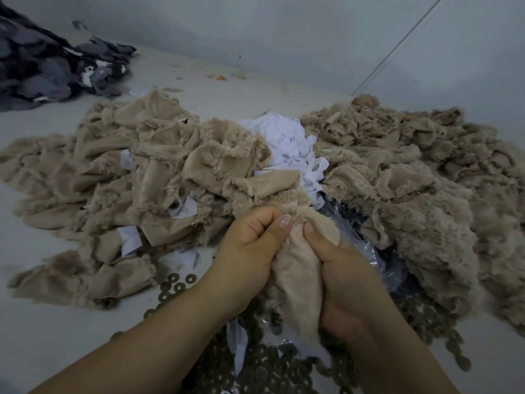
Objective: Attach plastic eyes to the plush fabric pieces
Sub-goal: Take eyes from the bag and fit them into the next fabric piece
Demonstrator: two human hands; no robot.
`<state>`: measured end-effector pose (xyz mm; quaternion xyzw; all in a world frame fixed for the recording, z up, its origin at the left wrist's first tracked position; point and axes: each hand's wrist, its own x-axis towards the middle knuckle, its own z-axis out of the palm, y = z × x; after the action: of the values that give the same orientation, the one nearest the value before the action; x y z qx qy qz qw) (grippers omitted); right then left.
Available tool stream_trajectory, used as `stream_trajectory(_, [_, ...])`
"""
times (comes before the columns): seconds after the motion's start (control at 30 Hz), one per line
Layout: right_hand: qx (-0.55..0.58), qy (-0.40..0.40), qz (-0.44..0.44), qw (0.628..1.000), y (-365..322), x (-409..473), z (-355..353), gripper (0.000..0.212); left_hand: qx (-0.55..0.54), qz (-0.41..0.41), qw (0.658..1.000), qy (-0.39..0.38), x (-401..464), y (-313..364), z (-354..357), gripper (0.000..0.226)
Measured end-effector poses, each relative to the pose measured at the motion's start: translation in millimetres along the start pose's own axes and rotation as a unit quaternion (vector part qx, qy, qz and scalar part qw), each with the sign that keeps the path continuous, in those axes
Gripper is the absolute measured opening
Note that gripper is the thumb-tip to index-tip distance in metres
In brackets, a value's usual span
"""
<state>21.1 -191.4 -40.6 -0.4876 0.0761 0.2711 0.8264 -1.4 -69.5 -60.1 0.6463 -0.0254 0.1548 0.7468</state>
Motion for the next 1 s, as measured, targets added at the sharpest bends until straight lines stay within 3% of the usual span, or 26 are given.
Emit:
stream_trajectory(0.23, [-0.002,0.021,-0.014,1.000,1.0,-0.3,0.3,0.039,0.031,0.020,0.999,0.001,-0.1,-4.1,3.9,0.042])
stream_trajectory(0.4, [0.003,-0.013,-0.019,1.000,1.1,-2.2,0.3,0.044,0.062,0.048,0.997,0.024,0.6,-5.1,3.4,0.043])
stream_trajectory(0.63, [0.048,-0.035,0.066,0.996,1.4,-3.6,4.7,0.055,0.056,0.048,0.996,0.041,-0.6,-8.4,2.8,0.039])
stream_trajectory(1.0, [0.109,-0.074,0.133,0.982,4.0,-4.3,5.4,0.053,0.091,0.064,0.992,0.062,2.5,-4.5,4.8,0.039])
